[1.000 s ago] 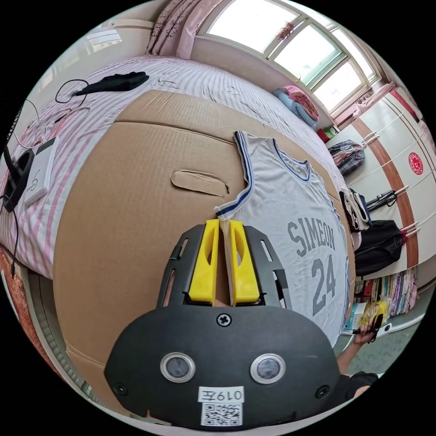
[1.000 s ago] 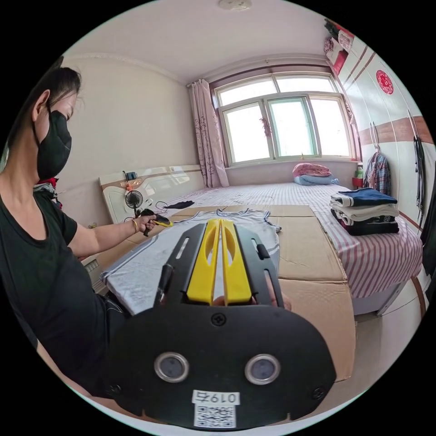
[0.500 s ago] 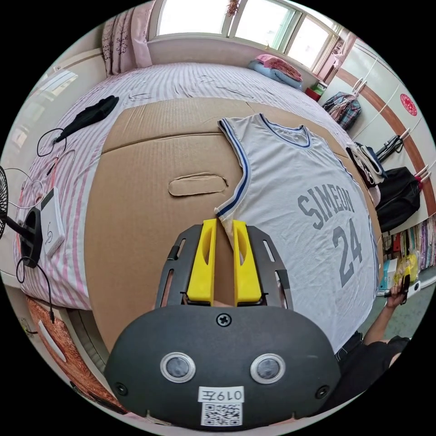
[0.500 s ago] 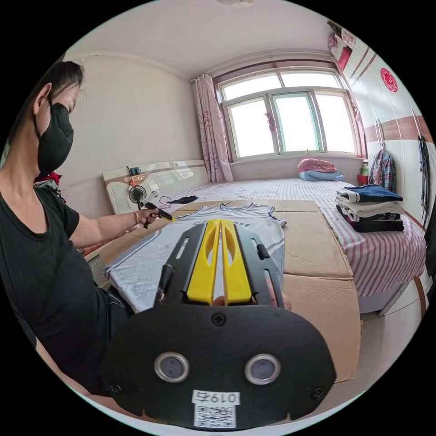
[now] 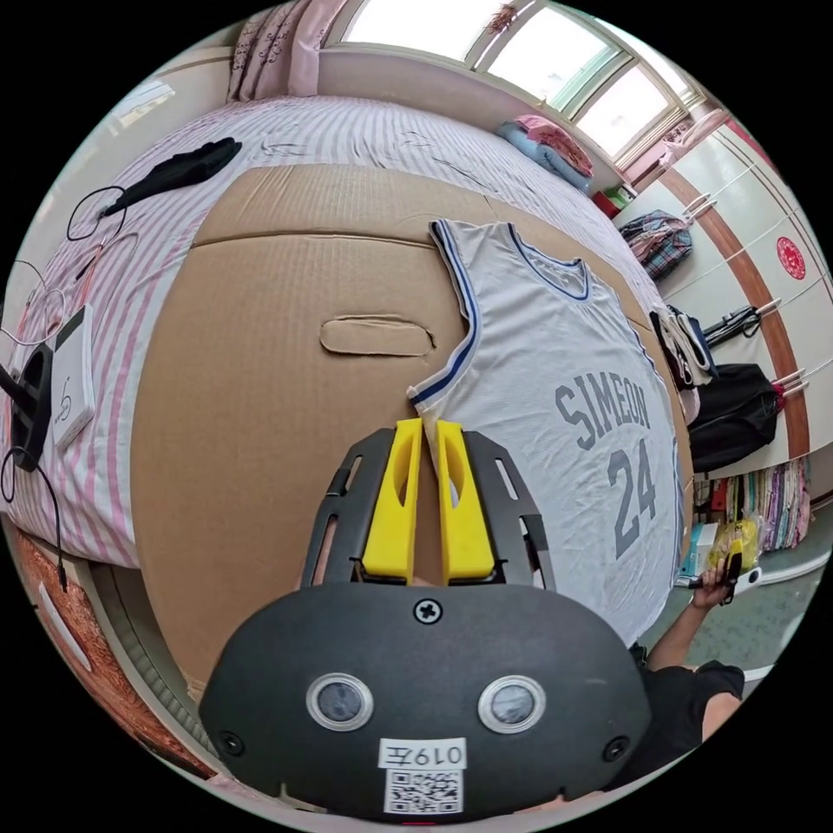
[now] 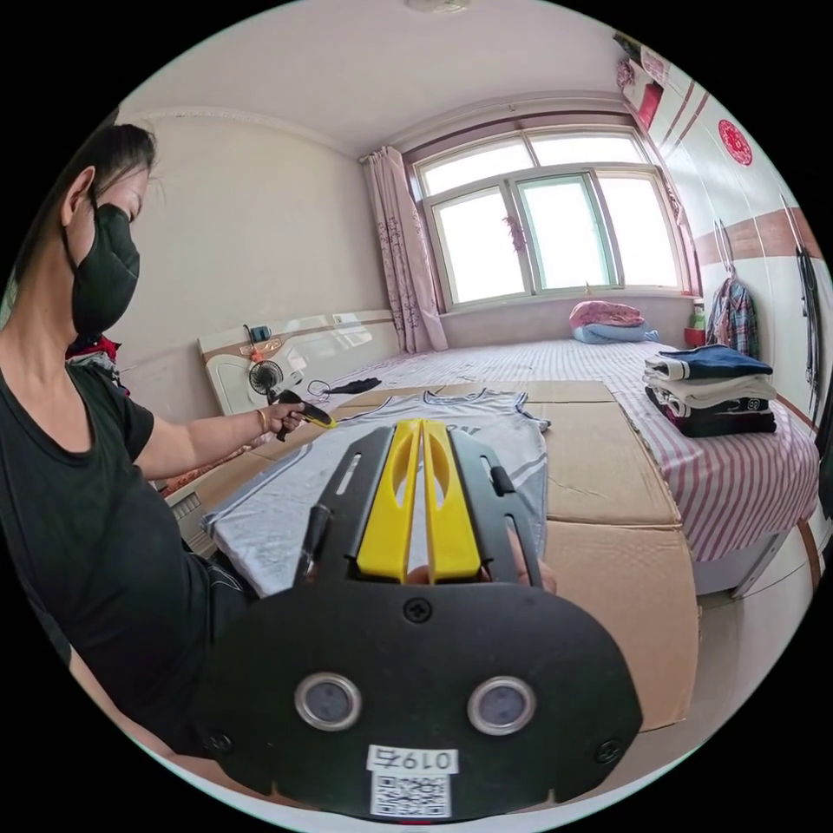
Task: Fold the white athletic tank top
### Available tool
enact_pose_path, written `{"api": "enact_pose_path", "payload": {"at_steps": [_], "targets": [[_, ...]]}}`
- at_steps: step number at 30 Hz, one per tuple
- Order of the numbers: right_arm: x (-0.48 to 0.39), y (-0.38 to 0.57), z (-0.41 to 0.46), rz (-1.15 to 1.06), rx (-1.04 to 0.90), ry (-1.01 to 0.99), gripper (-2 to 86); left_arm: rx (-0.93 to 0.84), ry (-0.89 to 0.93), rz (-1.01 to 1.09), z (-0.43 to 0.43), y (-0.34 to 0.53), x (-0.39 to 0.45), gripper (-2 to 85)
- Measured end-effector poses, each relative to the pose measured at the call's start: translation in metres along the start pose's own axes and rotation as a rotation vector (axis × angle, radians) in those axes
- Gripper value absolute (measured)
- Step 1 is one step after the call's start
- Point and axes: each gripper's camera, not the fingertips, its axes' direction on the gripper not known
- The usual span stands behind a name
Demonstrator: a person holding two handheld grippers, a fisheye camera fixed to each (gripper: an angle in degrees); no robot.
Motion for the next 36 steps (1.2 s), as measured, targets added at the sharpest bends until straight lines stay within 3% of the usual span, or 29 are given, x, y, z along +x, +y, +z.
{"api": "enact_pose_path", "payload": {"at_steps": [9, 13, 19, 36], "targets": [[-0.039, 0.000, 0.025, -0.132, -0.154, 0.053, -0.7, -0.007, -0.119, 0.101, -0.006, 0.002, 0.019, 1.0], [-0.069, -0.002, 0.042, -0.265, -0.230, 0.132, -1.0, 0.083, -0.135, 0.105, -0.032, 0.015, 0.023, 1.0], [-0.086, 0.001, 0.055, -0.300, -0.259, 0.110, -1.0, 0.106, 0.009, 0.128, -0.059, 0.056, 0.027, 1.0], [-0.111, -0.004, 0.068, -0.297, -0.236, 0.087, -1.0, 0.036, 0.059, -0.023, -0.042, 0.077, 0.021, 1.3]]}}
